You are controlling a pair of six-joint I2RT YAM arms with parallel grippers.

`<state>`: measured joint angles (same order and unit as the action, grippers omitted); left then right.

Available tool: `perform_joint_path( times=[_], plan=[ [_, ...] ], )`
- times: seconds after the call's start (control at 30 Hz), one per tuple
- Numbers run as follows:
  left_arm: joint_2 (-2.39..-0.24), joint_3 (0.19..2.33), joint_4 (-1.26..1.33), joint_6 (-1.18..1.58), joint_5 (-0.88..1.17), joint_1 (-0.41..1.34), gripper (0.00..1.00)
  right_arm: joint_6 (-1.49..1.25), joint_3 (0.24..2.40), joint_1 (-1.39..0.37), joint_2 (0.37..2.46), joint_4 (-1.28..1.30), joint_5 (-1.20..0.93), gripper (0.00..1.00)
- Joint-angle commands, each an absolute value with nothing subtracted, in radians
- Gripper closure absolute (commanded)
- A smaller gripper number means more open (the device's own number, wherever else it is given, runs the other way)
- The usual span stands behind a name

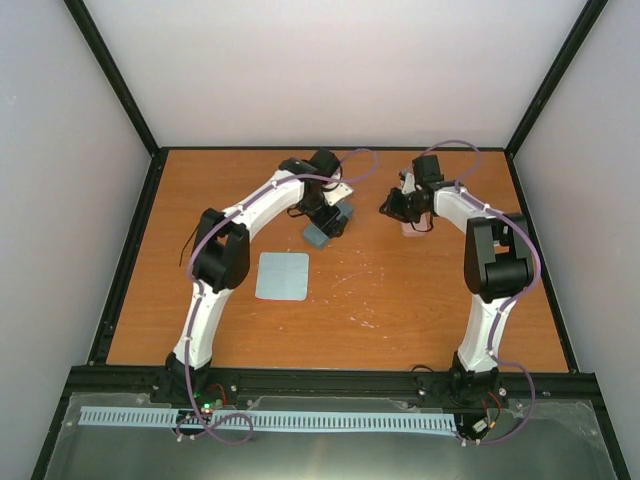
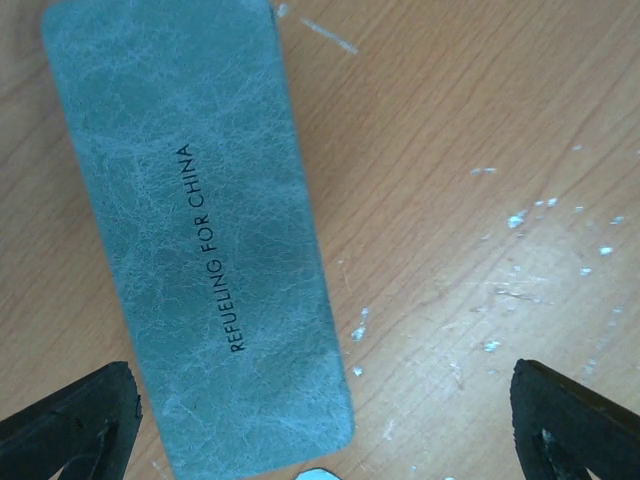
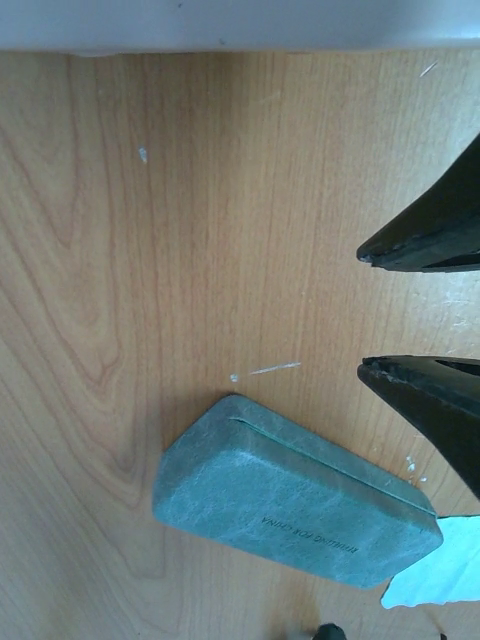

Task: Organize the sunglasses
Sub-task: Pick up the sunglasses case at the center of the board.

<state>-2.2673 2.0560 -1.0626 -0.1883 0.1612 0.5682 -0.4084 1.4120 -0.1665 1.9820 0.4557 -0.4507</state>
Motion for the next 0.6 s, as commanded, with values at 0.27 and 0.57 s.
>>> perform_joint_path(
  times=[0.27, 0.57],
  plan=[
    [-2.332, 2.018, -1.029, -0.169, -0.015, 0.578, 0.01, -0.400, 1.364, -0.143, 1.922, 0.403, -0.482, 0.75],
    [-2.371, 2.000, -1.021, -0.164, 0.003, 0.587, 0.00, -0.403, 1.339, -0.141, 1.918, 0.390, -0.492, 0.75]
  ],
)
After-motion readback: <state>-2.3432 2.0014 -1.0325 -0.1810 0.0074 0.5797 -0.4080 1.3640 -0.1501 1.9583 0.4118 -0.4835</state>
